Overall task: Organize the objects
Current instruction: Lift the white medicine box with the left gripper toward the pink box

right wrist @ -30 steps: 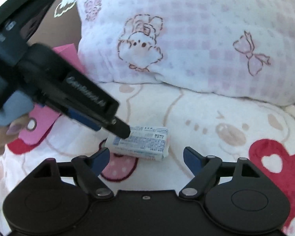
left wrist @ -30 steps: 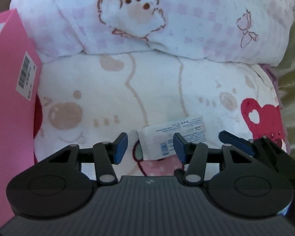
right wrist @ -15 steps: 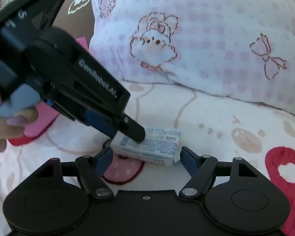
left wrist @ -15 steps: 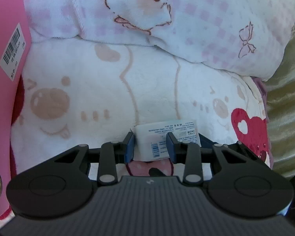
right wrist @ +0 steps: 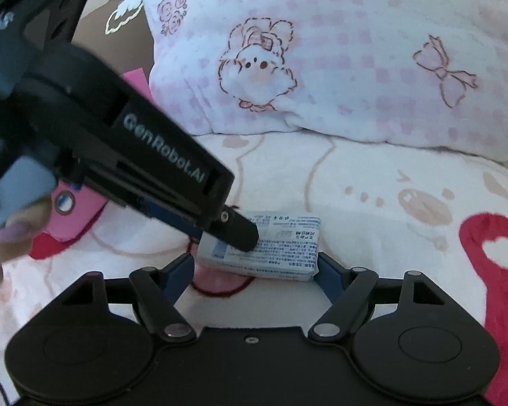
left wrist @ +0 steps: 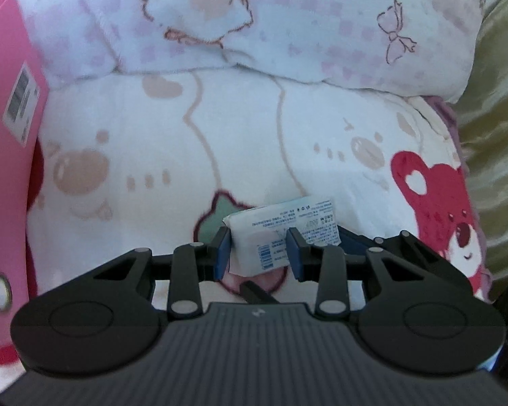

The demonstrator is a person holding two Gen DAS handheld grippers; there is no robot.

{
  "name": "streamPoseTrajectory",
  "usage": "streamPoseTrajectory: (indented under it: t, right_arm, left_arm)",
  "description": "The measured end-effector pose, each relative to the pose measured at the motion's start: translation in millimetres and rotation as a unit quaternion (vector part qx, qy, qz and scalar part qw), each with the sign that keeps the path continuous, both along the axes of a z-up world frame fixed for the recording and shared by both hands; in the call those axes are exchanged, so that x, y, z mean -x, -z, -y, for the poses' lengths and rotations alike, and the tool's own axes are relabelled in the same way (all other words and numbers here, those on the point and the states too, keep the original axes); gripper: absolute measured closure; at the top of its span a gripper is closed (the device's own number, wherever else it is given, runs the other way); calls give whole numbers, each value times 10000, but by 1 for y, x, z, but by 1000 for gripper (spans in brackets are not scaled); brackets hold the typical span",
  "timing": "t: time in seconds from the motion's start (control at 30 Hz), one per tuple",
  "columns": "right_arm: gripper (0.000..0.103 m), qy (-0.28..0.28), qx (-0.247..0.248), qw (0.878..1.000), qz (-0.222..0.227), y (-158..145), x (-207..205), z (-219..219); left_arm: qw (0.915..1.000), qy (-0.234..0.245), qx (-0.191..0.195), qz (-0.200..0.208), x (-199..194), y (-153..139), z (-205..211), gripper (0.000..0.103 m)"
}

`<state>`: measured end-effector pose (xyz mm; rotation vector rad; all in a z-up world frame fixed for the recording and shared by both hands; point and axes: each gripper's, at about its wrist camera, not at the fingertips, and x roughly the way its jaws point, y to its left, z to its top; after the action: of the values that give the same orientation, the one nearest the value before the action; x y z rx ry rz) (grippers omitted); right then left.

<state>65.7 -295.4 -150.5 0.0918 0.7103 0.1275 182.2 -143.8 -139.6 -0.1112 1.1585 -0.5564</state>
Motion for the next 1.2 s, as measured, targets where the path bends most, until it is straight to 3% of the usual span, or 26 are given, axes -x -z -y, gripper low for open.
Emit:
streamPoseTrajectory:
  t: [0.5,0.8,0.9,1.2]
  right_arm:
    - [20,337,185,9991,-161,-33,44,-42]
    - [20,579,231,9976,-301,-45,70,-76]
    - [19,368,326,9982,-348,-54,72,-89]
    - [17,77,578,9966,-589,-86,82,-127]
  left_arm:
    - [9987,99,434,-239,51,-20,-45,69]
    - [9988,437,114,-197,77,-40,-59,69]
    - [9986,518,-73,-86,87,-49,-69,69]
    - [9978,420,408,-297,104,-81,-120,69]
